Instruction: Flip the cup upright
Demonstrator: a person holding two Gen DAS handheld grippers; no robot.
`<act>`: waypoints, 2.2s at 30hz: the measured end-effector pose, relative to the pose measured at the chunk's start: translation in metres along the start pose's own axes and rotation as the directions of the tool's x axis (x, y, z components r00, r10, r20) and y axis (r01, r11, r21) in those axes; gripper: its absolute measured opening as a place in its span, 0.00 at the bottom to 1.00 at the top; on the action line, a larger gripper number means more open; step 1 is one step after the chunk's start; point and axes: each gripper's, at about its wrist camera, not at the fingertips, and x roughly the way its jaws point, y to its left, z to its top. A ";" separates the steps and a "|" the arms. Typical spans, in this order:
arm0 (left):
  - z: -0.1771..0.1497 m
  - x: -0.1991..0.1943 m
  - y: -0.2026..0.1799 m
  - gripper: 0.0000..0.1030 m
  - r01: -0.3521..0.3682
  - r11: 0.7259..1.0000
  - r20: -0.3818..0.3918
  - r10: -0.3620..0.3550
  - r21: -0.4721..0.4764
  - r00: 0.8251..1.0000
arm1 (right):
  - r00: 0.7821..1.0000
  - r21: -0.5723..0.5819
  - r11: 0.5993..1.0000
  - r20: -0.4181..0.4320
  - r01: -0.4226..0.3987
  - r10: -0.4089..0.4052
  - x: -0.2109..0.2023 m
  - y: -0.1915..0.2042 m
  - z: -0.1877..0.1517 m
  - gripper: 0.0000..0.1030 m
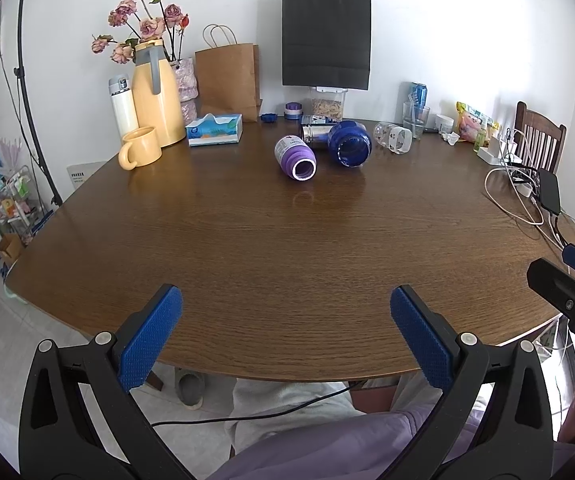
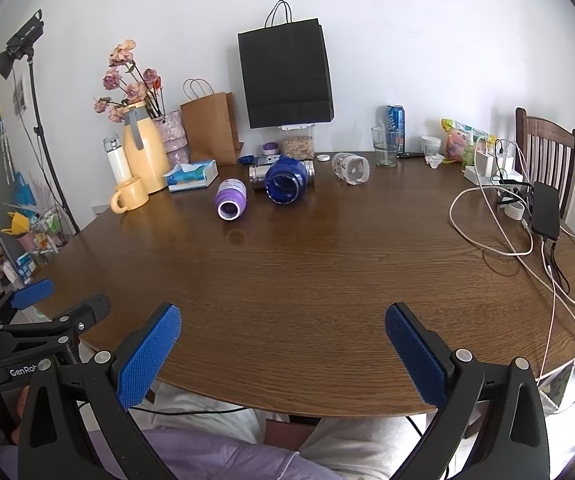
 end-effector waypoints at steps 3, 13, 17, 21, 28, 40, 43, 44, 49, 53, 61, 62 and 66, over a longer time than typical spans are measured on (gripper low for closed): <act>0.001 0.003 0.000 1.00 0.006 1.000 -0.008 -0.006 0.000 1.000 | 1.000 -0.008 1.000 0.003 -0.011 0.011 0.000 0.001 -0.001 1.00; 0.026 0.057 0.023 1.00 -0.034 0.998 -0.047 0.032 -0.049 0.998 | 1.000 -0.022 1.000 0.021 -0.007 0.007 0.036 -0.014 0.006 1.00; 0.028 0.073 0.030 1.00 -0.049 0.998 -0.072 0.046 -0.036 0.996 | 0.995 0.058 0.996 -0.073 -0.070 0.074 0.069 -0.040 0.011 1.00; 0.031 0.082 0.035 1.00 -0.039 0.998 -0.085 0.035 -0.046 0.996 | 1.000 0.056 0.998 -0.001 0.001 -0.001 0.069 -0.048 0.016 1.00; 0.023 0.061 0.029 1.00 0.009 0.998 0.008 -0.009 -0.061 1.000 | 0.995 -0.012 0.999 0.096 -0.038 0.039 0.035 -0.030 0.012 1.00; 0.035 0.086 0.032 1.00 0.097 0.995 -0.015 -0.097 -0.012 0.995 | 0.997 -0.016 0.997 -0.031 -0.075 0.074 0.086 -0.029 0.032 1.00; 0.061 0.109 0.041 1.00 0.138 0.990 -0.002 -0.138 0.007 0.990 | 0.985 0.010 0.988 -0.077 -0.157 0.157 0.116 -0.029 0.055 1.00; 0.070 0.118 0.043 1.00 0.136 0.991 -0.015 -0.136 0.005 0.991 | 0.982 0.010 0.987 -0.092 -0.163 0.163 0.127 -0.028 0.064 1.00; 0.135 0.183 0.039 1.00 0.207 0.978 -0.048 -0.207 0.000 0.977 | 0.982 -0.041 0.986 -0.106 -0.160 0.155 0.174 -0.021 0.109 1.00; 0.169 0.255 0.015 0.99 0.181 0.981 -0.099 -0.174 0.065 0.980 | 0.985 -0.134 0.982 -0.132 -0.131 0.114 0.210 -0.014 0.127 0.87; 0.184 0.339 0.009 0.56 0.239 0.970 -0.218 -0.241 -0.038 0.946 | 0.984 -0.128 0.988 -0.167 -0.090 0.068 0.243 -0.029 0.138 0.79; 0.182 0.338 0.013 0.55 0.255 0.965 -0.210 -0.261 -0.054 0.942 | 0.983 -0.109 0.989 -0.164 -0.096 0.077 0.244 -0.032 0.137 0.79; 0.179 0.332 0.012 0.51 0.280 0.959 -0.197 -0.283 -0.045 0.939 | 0.979 -0.022 0.991 -0.160 -0.130 0.125 0.249 -0.041 0.131 0.79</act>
